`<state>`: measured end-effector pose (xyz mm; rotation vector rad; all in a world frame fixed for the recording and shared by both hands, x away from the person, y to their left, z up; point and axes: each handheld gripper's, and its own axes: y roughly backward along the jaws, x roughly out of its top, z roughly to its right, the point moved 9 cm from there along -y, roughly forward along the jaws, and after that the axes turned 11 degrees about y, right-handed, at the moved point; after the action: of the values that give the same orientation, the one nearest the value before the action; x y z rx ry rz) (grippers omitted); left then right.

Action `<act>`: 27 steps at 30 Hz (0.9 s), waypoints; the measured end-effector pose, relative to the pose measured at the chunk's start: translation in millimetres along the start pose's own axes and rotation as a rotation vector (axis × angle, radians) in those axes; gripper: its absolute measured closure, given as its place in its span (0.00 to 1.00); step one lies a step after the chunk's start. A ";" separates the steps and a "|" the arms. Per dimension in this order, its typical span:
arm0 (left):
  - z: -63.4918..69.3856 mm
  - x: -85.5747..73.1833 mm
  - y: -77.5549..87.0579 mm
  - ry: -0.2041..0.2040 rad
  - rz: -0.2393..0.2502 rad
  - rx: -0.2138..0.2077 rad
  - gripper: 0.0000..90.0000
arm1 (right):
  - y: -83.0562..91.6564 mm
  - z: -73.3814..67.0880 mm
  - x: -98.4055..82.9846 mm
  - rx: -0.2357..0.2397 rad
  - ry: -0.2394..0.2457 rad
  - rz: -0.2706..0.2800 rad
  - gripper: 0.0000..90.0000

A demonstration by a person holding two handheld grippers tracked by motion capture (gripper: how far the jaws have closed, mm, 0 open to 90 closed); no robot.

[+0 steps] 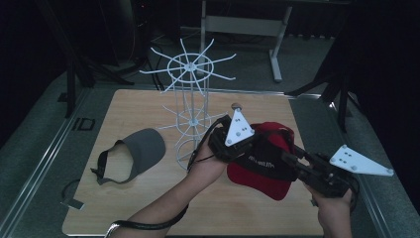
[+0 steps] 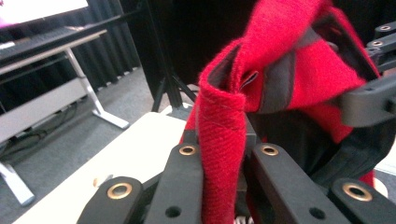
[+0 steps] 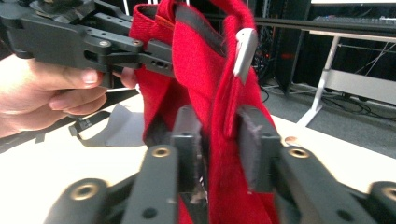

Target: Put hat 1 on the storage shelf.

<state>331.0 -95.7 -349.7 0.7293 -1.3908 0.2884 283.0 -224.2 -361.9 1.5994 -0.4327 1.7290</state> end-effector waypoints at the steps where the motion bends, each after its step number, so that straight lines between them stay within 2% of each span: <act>1: 0.0 0.0 0.0 0.000 0.000 0.000 0.97 | 0.0 0.0 0.0 0.000 0.000 0.000 0.73; 2: 2.0 1.9 0.9 -0.008 0.007 0.000 0.97 | 7.2 -5.2 3.4 0.029 0.001 0.030 0.64; 3: 2.7 2.4 1.1 -0.011 0.010 0.001 0.97 | 9.4 -7.3 4.8 0.046 0.004 0.042 0.61; 6: 4.3 1.3 1.3 -0.014 0.013 -0.016 0.97 | 17.2 -12.3 10.0 0.091 0.012 0.072 0.59; 10: 3.8 -1.2 3.8 -0.030 0.008 -0.066 0.97 | 20.2 -8.3 11.8 0.093 0.005 0.089 0.56; 11: 1.0 -1.8 5.4 -0.038 0.007 -0.058 0.97 | 22.8 -5.6 12.9 0.104 0.003 0.107 0.56; 12: 0.4 -2.2 6.4 -0.035 0.005 -0.073 0.97 | 22.8 -5.6 12.9 0.104 0.003 0.107 0.56; 14: -2.0 -3.1 9.8 -0.050 0.009 -0.091 0.97 | 22.8 -1.7 11.9 0.080 0.024 0.097 0.56; 15: -2.1 -3.8 11.4 -0.044 0.007 -0.117 0.97 | 21.7 0.7 10.5 0.072 0.028 0.085 0.58; 17: -1.7 -5.7 15.4 -0.058 0.005 -0.158 0.97 | 14.5 5.4 5.1 0.074 0.043 0.043 0.60; 20: -0.4 -8.3 19.5 -0.067 0.000 -0.213 0.97 | 8.8 5.1 3.6 0.087 0.051 0.024 0.60; 21: 1.1 -9.4 21.6 -0.067 -0.001 -0.249 0.97 | 6.8 3.9 3.7 0.097 0.055 0.021 0.60; 23: 0.5 -10.9 23.0 -0.062 -0.010 -0.261 0.97 | -0.2 -4.9 6.4 0.136 0.075 0.016 0.60; 27: 7.8 -14.0 27.2 -0.076 -0.017 -0.352 0.97 | -8.7 -13.6 8.5 0.168 0.104 0.001 0.60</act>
<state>306.2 -76.9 -355.0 0.4637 -1.4587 0.0001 279.7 -206.6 -358.0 1.6154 -0.2425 1.8820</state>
